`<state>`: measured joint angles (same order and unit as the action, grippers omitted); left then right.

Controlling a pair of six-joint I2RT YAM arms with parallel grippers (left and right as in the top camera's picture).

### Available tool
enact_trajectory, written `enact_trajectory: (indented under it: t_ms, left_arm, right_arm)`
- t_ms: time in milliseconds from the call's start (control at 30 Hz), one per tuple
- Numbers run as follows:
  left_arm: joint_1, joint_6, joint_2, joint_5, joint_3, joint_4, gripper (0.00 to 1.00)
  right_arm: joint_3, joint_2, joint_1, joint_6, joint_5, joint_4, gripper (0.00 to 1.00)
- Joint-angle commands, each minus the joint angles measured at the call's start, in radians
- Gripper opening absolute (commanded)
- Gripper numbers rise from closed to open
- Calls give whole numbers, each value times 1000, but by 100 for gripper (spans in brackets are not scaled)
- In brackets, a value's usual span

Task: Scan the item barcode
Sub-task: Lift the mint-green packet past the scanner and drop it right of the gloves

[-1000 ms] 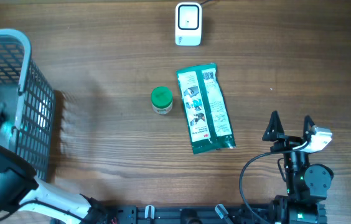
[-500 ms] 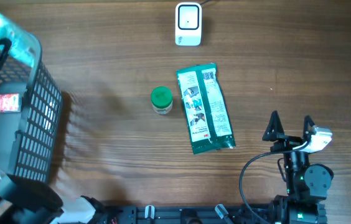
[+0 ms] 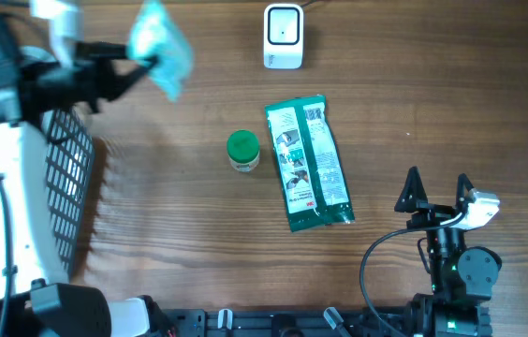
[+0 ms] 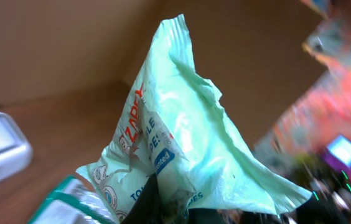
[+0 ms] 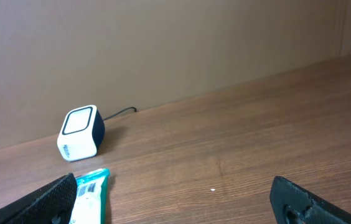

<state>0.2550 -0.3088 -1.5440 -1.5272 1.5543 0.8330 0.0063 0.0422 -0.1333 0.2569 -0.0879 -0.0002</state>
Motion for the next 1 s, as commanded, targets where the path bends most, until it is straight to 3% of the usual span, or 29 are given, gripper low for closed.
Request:
enact_trajectory:
  t_ms: [0, 133, 267, 333, 400, 600, 900, 933, 967]
  left_arm:
    - [-180, -82, -2, 117, -50, -4, 4]
    - [-387, -81, -57, 304, -76, -34, 4]
    - [-603, -77, -192, 457, -76, -159, 4]
    - [-687, -31, -274, 512, -76, -263, 4]
    - [-753, 91, -372, 513, -76, -414, 4]
    - [-830, 382, -586, 410, -76, -714, 4]
    - [-871, 719, -659, 344, -76, -889, 5]
    - [-871, 743, -659, 355, -76, -898, 7]
    - [-871, 765, -659, 374, -76, -898, 24]
  right_arm:
    - [-1, 0, 5, 7, 10, 3, 100]
    - [-1, 0, 5, 8, 10, 3, 100]
    - [-1, 0, 5, 8, 10, 3, 100]
    - [-1, 0, 5, 8, 10, 3, 100]
    - [-1, 0, 5, 7, 10, 3, 100]
    - [-1, 0, 5, 8, 10, 3, 100]
    - [-1, 0, 5, 8, 10, 3, 100]
    - [-1, 0, 5, 7, 10, 3, 100]
    - [-1, 0, 5, 7, 10, 3, 100]
